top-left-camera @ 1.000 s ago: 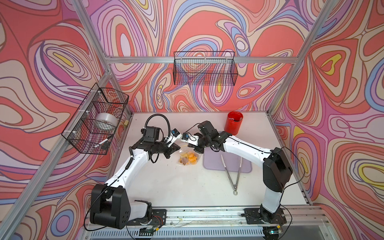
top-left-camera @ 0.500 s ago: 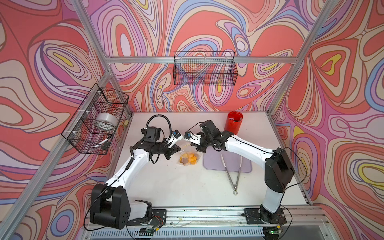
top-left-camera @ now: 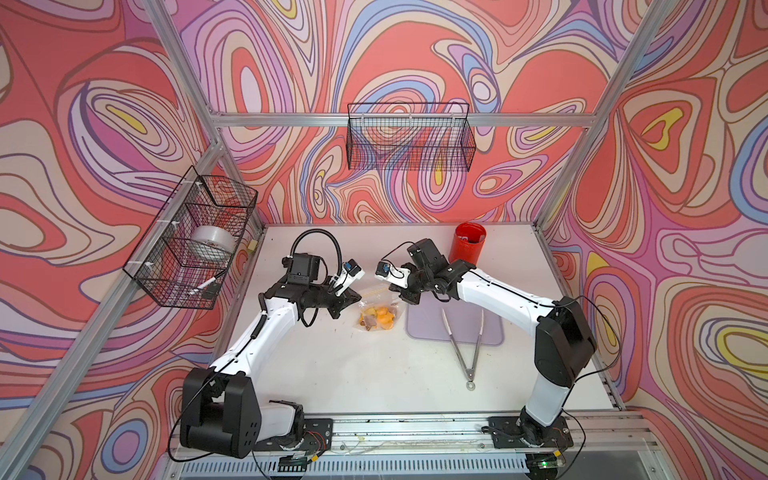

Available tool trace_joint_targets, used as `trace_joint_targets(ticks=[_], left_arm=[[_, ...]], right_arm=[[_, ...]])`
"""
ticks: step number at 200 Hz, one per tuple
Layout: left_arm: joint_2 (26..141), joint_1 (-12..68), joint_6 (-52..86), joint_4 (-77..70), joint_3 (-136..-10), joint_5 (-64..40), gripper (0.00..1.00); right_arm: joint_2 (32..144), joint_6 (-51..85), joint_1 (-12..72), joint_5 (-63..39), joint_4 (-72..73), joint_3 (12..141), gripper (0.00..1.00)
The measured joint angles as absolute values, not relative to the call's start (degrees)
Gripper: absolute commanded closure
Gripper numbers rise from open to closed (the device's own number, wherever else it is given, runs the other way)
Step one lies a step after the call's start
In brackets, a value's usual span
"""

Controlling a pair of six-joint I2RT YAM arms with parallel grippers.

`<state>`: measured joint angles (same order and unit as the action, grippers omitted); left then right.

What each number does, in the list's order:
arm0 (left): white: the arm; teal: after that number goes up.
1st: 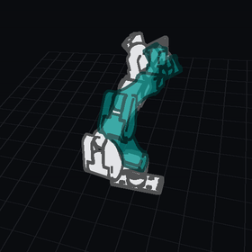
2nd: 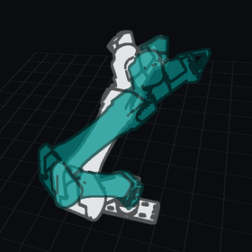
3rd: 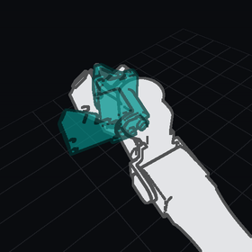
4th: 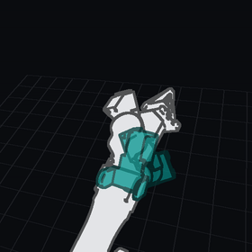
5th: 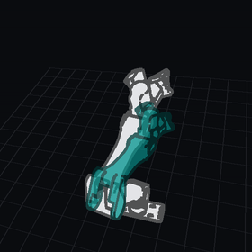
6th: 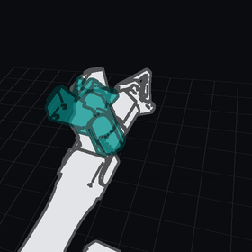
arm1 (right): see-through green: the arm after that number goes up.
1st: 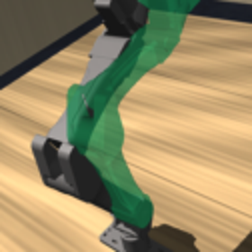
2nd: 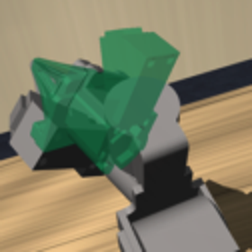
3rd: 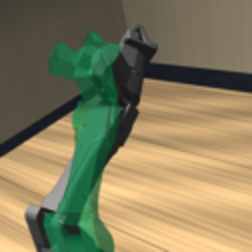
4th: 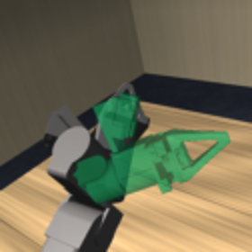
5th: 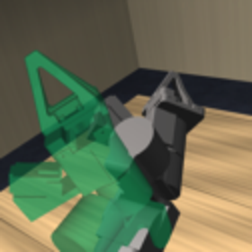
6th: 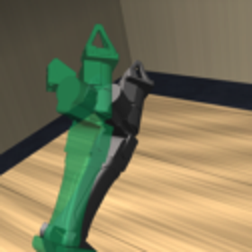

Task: Put the cookies into a resealable bag to prevent moisture
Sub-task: Close the ziploc bag at the center of the board.

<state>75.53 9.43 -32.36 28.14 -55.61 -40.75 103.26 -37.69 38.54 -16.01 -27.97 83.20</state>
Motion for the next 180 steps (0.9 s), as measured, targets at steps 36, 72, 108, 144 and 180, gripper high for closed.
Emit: trace_joint_targets(ticks=[36,72,108,144,180], left_arm=[[75.5,9.1,-32.4,28.1,-55.6,-40.7,1.0],[75.5,9.1,-32.4,28.1,-55.6,-40.7,1.0],[75.5,8.9,-32.4,28.1,-55.6,-40.7,1.0],[75.5,8.8,-32.4,28.1,-55.6,-40.8,1.0],[75.5,8.6,-32.3,28.1,-55.6,-41.0,1.0]], right_arm=[[103.2,-37.8,38.0,-14.8,-28.2,82.7,1.0],[103.2,-37.8,37.9,-14.8,-28.1,82.7,1.0],[103.2,-37.2,37.4,-13.6,-28.2,82.4,1.0],[103.2,-37.5,36.7,-13.0,-28.2,81.7,1.0],[103.2,-37.3,36.1,-12.8,-28.4,80.9,1.0]])
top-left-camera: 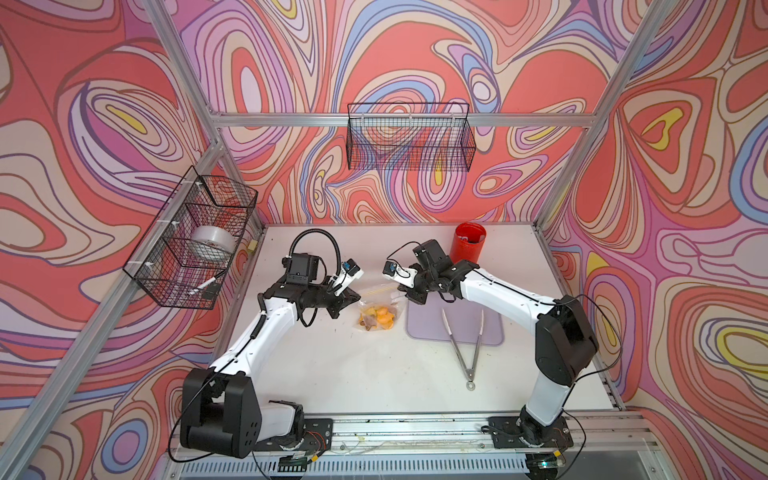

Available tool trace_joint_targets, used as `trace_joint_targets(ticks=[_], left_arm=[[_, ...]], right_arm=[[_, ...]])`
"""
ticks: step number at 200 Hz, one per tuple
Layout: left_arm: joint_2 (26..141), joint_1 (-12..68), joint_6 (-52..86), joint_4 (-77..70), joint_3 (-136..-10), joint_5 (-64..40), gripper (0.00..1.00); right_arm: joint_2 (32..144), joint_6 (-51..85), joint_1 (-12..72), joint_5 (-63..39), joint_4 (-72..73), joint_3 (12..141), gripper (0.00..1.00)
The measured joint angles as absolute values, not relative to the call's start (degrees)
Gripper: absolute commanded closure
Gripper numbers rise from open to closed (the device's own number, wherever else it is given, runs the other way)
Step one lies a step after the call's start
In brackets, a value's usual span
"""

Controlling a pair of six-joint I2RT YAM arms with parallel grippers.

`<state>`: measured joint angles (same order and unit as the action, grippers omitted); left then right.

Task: Put the cookies into a resealable bag to prevent moisture
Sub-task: Close the ziploc bag at the center of the board, then adjust the ziploc bag at the center of the board.

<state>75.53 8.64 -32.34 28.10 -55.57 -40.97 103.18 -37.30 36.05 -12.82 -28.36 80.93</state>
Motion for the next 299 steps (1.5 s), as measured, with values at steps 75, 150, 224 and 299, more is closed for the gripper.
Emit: trace_joint_targets(ticks=[75,150,224,299], left_arm=[[75.5,8.5,-32.4,28.1,-55.6,-40.9,1.0],[75.5,8.3,-32.3,28.1,-55.6,-40.9,1.0],[75.5,8.3,-32.3,28.1,-55.6,-40.8,1.0],[74.8,8.3,-32.3,29.0,-55.6,-40.2,1.0]], right_arm=[[103.2,-37.6,35.0,-11.5,-29.1,80.4,0.97],[103.2,-38.3,34.1,-10.3,-30.2,80.1,0.74],[103.2,-38.4,33.1,-8.6,-30.6,79.9,1.0],[99.1,-39.0,33.1,-12.9,-32.5,79.9,1.0]])
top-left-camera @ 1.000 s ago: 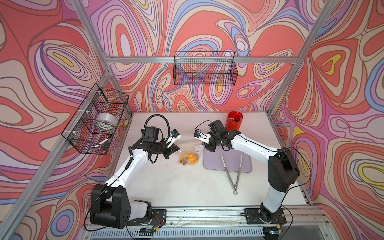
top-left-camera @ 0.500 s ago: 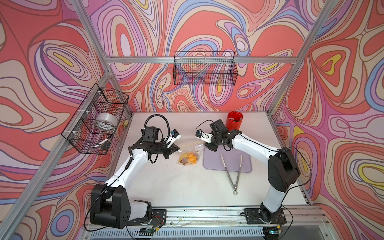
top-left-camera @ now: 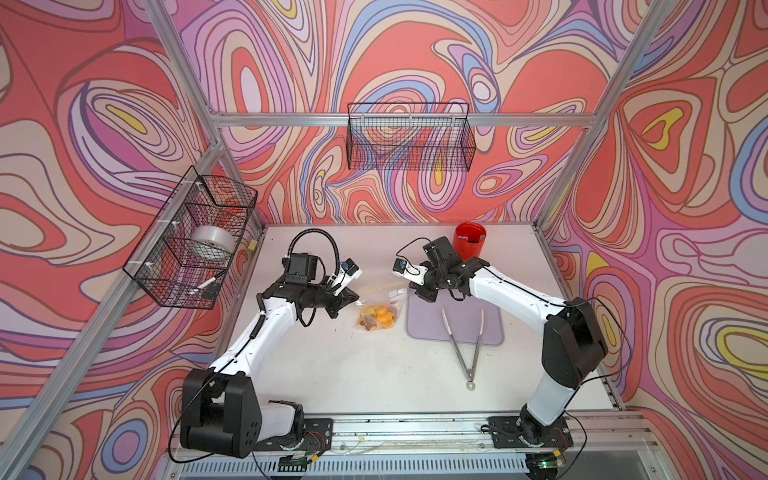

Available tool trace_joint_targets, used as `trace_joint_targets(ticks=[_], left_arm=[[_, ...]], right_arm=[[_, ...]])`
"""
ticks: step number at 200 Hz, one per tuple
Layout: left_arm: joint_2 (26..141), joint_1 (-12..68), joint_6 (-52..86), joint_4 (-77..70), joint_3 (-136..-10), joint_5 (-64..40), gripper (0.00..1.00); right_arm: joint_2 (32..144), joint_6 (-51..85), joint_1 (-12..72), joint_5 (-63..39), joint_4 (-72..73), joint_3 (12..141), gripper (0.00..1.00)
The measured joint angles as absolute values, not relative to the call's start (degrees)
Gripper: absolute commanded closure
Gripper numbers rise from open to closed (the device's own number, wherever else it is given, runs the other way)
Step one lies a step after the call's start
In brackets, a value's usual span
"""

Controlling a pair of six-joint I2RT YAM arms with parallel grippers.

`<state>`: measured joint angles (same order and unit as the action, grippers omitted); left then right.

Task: Put the cookies into a resealable bag to prevent moisture
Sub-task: Adjust the ziploc bag at the center of the board.

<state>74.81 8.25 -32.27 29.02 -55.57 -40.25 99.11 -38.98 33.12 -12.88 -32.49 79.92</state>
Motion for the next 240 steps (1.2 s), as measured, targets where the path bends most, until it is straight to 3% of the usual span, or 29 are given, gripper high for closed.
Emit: trace_joint_targets(ticks=[39,56,76,89,95,165,204,219,240], left_arm=[[64.9,8.8,-32.6,33.6,-55.5,-39.1,1.0],[58.7,9.0,-32.3,35.0,-54.9,-38.5,1.0],[52.9,9.1,-32.3,36.7,-53.1,-37.6,1.0],[51.0,9.1,-32.2,37.3,-51.2,-36.9,1.0],[50.6,9.1,-32.1,37.7,-50.4,-36.6,1.0],[53.7,9.1,-32.0,40.4,-50.1,-35.6,1.0],[55.3,9.1,-32.6,40.9,-50.8,-35.5,1.0],[55.9,9.1,-32.8,40.9,-50.8,-35.4,1.0],[56.4,9.1,-32.8,40.9,-50.8,-35.2,1.0]], right_arm=[[89.9,-38.4,36.3,-15.8,-35.9,79.9,1.0],[86.0,-36.8,38.8,-15.7,-35.7,78.8,0.63],[82.7,-35.0,40.1,-14.5,-35.0,76.1,0.41],[81.7,-34.0,40.1,-13.5,-33.9,74.1,0.09],[81.5,-33.6,40.1,-13.0,-33.4,73.3,0.05],[84.2,-38.9,40.1,-14.6,-24.6,68.2,0.03],[93.4,-43.4,40.1,-17.6,-20.8,70.6,0.04],[98.0,-45.0,40.1,-19.3,-21.5,73.7,0.17],[102.3,-46.7,40.1,-22.2,-24.3,78.4,0.67]])
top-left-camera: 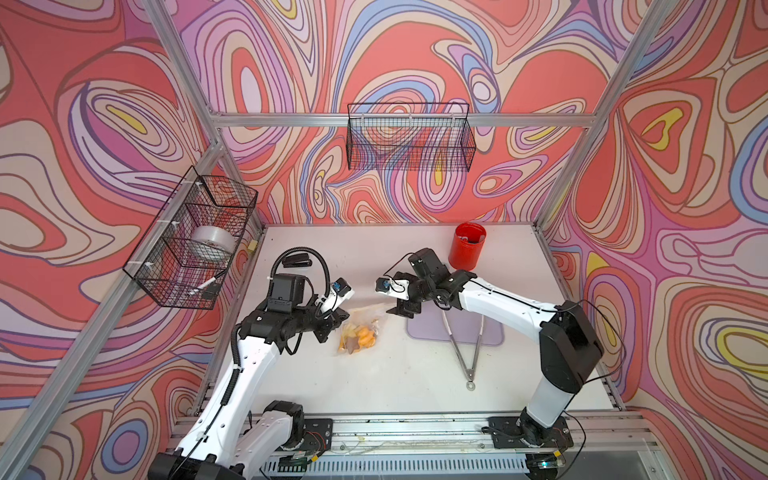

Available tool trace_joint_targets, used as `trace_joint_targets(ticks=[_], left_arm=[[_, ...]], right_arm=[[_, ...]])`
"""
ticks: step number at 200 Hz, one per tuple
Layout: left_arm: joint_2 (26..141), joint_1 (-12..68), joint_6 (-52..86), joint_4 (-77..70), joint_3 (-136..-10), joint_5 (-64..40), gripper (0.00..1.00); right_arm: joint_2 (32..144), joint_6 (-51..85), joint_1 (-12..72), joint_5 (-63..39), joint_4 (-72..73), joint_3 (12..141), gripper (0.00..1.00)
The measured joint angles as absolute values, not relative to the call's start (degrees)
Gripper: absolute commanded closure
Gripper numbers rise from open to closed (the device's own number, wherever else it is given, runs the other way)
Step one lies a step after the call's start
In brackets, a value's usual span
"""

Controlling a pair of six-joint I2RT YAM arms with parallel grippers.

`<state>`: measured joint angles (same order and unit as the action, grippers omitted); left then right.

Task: Put the cookies into a resealable bag to prevent moisture
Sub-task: Adjust the ziploc bag at the center of the board.

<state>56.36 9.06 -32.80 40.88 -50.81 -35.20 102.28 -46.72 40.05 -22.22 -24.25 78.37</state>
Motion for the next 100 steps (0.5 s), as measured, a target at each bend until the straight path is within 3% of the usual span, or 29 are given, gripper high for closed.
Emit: trace_joint_targets(ticks=[11,25,100], left_arm=[[56.5,9.1,-32.8,40.9,-50.8,-34.9,1.0],[56.5,9.1,-32.8,40.9,-50.8,-34.5,1.0],[48.8,10.6,-32.0,45.5,-53.0,-33.3,1.0]], right_arm=[[103.1,-46.9,40.1,-23.3,-25.3,79.5,0.86],[102.9,-46.7,40.1,-24.1,-26.6,79.6,1.0],[87.0,-43.8,43.4,-29.6,-37.6,77.4,1.0]])
